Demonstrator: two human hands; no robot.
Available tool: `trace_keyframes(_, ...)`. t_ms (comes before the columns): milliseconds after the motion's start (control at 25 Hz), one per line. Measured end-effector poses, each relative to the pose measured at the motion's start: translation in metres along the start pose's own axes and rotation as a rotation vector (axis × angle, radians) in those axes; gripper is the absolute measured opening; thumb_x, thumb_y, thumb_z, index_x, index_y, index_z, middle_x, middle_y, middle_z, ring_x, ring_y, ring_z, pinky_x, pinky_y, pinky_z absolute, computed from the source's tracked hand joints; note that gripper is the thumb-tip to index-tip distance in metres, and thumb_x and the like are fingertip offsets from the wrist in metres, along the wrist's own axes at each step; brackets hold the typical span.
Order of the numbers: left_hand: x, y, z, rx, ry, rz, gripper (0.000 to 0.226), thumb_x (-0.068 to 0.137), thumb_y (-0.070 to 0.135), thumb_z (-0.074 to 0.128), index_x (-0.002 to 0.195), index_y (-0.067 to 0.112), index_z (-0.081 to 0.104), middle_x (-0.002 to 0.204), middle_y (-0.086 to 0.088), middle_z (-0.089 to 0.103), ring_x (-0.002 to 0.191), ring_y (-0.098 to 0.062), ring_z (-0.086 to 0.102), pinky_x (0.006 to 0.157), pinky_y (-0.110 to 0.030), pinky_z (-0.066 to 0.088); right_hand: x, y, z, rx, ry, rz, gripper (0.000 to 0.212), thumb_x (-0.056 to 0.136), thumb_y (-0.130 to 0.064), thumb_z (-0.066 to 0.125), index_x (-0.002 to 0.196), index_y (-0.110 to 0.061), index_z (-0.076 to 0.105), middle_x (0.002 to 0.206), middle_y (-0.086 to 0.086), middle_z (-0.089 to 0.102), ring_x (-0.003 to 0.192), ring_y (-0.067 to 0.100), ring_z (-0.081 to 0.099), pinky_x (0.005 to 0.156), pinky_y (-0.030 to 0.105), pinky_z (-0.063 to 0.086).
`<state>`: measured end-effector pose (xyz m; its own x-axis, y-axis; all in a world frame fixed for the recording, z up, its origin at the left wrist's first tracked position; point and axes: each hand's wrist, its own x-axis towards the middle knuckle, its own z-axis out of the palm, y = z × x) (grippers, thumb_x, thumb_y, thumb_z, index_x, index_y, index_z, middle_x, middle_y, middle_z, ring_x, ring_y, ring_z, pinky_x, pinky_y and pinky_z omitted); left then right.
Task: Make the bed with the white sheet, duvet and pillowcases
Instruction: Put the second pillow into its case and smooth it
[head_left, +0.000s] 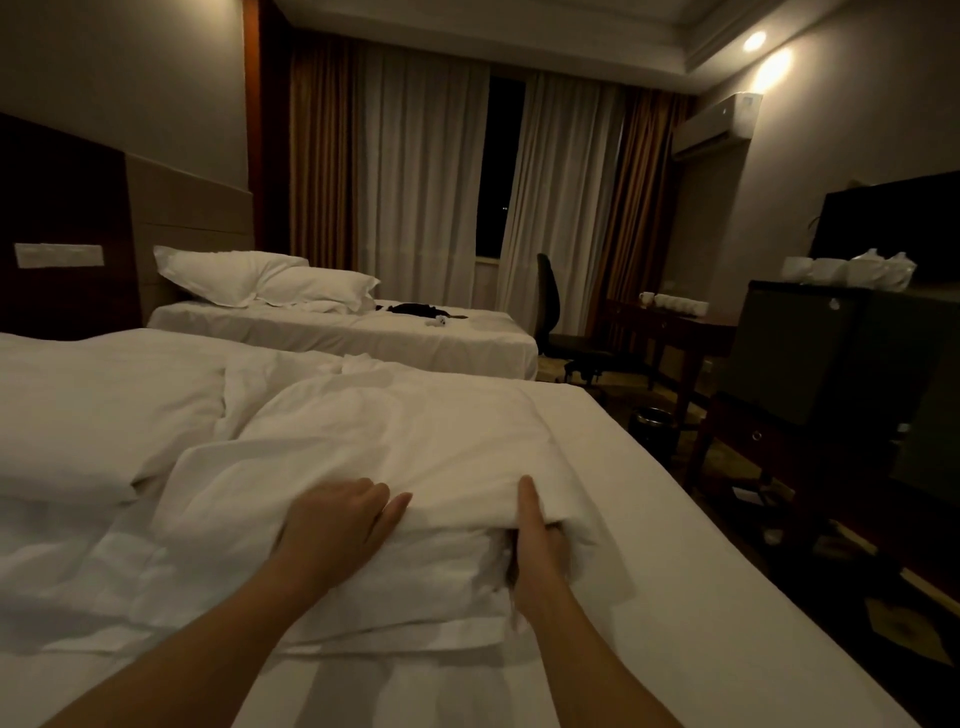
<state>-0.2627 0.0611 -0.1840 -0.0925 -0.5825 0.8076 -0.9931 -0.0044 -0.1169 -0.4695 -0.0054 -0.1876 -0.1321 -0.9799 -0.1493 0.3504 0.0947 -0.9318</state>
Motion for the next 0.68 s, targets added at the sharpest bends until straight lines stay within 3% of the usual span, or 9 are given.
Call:
trace_keyframes(40, -0.004, 0.003, 0.002, 0.004, -0.007, 0.022, 0.054, 0.104, 0.050, 0.033, 0.062, 0.020, 0.049, 0.057, -0.001, 0.051, 0.048, -0.029, 0.051, 0.046, -0.034, 0.038, 0.002, 0.003, 0.004, 0.090, -0.041, 0.071, 0.096, 0.053, -0.081, 0.077, 0.130, -0.026, 0.060, 0.125, -0.001, 0.066, 0.110, 0.026, 0.064, 0.098, 0.050, 0.053)
trace_keyframes(120, -0.007, 0.008, 0.001, 0.023, -0.010, 0.042, 0.046, 0.101, 0.048, 0.039, 0.066, 0.020, 0.052, 0.063, -0.002, 0.053, 0.056, -0.030, 0.053, 0.053, -0.037, 0.042, 0.000, -0.011, 0.024, 0.137, -0.145, 0.138, 0.091, 0.060, -0.079, 0.076, 0.133, -0.031, 0.054, 0.128, -0.003, 0.063, 0.114, 0.027, 0.061, 0.102, 0.052, 0.050)
trace_keyframes(240, -0.009, -0.002, -0.010, 0.135, -0.023, 0.036, 0.042, 0.098, 0.051, 0.042, 0.076, 0.019, 0.057, 0.078, -0.003, 0.057, 0.072, -0.030, 0.053, 0.066, -0.040, 0.042, 0.000, -0.027, 0.049, 0.136, -0.185, 0.048, 0.087, 0.069, -0.070, 0.075, 0.142, -0.031, 0.049, 0.135, -0.006, 0.058, 0.118, 0.025, 0.058, 0.106, 0.050, 0.047)
trace_keyframes(320, -0.011, -0.015, -0.017, 0.184, -0.022, 0.000, 0.044, 0.097, 0.054, 0.041, 0.083, 0.017, 0.060, 0.085, -0.004, 0.057, 0.078, -0.029, 0.052, 0.070, -0.042, 0.040, 0.005, -0.027, 0.045, 0.107, -0.105, -0.036, 0.081, 0.077, -0.057, 0.077, 0.145, -0.025, 0.047, 0.133, -0.009, 0.055, 0.122, 0.026, 0.056, 0.107, 0.049, 0.046)
trace_keyframes(440, -0.015, -0.027, -0.016, 0.194, -0.052, -0.035, 0.050, 0.097, 0.058, 0.037, 0.087, 0.016, 0.062, 0.088, -0.005, 0.060, 0.081, -0.031, 0.055, 0.072, -0.043, 0.042, 0.009, -0.023, 0.029, 0.042, 0.050, -0.109, 0.065, 0.087, -0.038, 0.076, 0.140, -0.009, 0.052, 0.137, 0.007, 0.059, 0.121, 0.030, 0.057, 0.104, 0.048, 0.049)
trace_keyframes(560, -0.015, -0.023, -0.006, 0.127, -0.066, -0.019, 0.060, 0.100, 0.062, 0.028, 0.073, 0.017, 0.058, 0.070, -0.005, 0.059, 0.065, -0.031, 0.058, 0.058, -0.039, 0.045, 0.002, -0.033, 0.012, -0.127, 0.119, -0.266, 0.046, 0.097, -0.029, 0.065, 0.121, 0.011, 0.062, 0.114, 0.020, 0.067, 0.095, 0.027, 0.061, 0.087, 0.034, 0.050)
trace_keyframes(680, 0.005, -0.030, -0.022, 0.074, -0.021, -0.055, 0.063, 0.095, 0.070, 0.027, 0.058, 0.023, 0.047, 0.048, 0.000, 0.052, 0.040, -0.025, 0.055, 0.040, -0.025, 0.031, -0.007, -0.053, 0.001, -0.272, 0.123, -0.467, 0.046, 0.100, -0.028, 0.060, 0.090, 0.017, 0.067, 0.078, 0.019, 0.065, 0.069, 0.028, 0.059, 0.071, 0.039, 0.053)
